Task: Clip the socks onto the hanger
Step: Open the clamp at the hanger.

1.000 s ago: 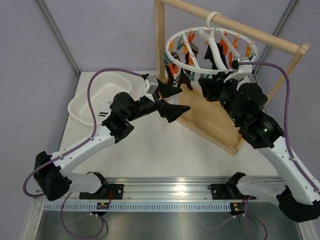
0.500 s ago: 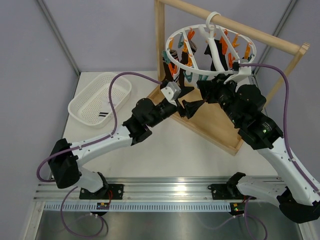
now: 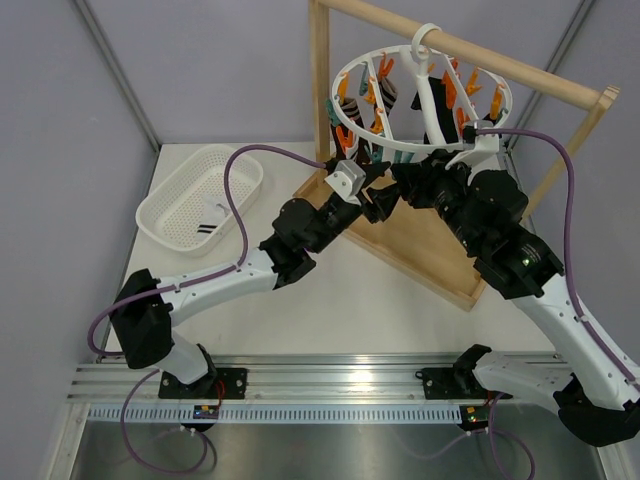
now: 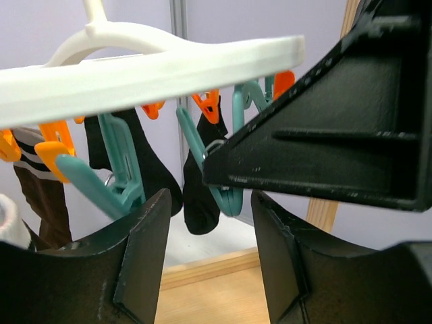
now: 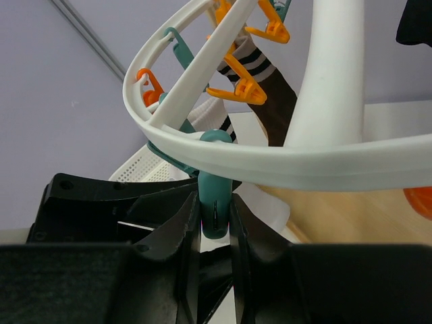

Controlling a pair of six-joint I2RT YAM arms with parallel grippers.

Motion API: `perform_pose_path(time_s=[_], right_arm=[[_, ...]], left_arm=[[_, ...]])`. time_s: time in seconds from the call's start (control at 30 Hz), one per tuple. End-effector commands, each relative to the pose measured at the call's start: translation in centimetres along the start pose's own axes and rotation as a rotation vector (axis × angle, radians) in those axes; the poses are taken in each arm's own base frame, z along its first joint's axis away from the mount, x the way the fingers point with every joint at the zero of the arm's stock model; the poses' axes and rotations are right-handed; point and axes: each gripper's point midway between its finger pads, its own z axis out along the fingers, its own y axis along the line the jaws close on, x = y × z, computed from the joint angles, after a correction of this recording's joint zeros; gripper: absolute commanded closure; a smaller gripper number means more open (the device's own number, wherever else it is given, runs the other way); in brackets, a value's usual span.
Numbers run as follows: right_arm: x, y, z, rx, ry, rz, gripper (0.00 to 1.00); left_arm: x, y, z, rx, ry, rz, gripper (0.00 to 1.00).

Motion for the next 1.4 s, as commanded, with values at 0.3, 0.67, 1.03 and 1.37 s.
perform_pose_path(time_s=[0.3,0.67,1.03,1.37], right_arm=[[0.7,0.1,0.1,-0.019,0.009,0.0,0.84],[1.1,-0.4,-0.2,0.004,0.027,0.014,0.8],[-1.0,-1.9,-1.8,0.141,0.029,0.061,0.35],[-0.7,-2.7,-0.5,0.213,0.025,0.088,0.37]], left_arm=[[-5.0,0.0,0.2,-0.032,-0.118,-0.068,0.61],[-3.6,-0.1,0.0,-0.028,-0.086,-0.044,1.0],[1.1,1.1,-0.1,-0.111,0.05,0.174,1.0],[4.4,-0.3,0.1,-0.186,0.133,0.371,1.0]])
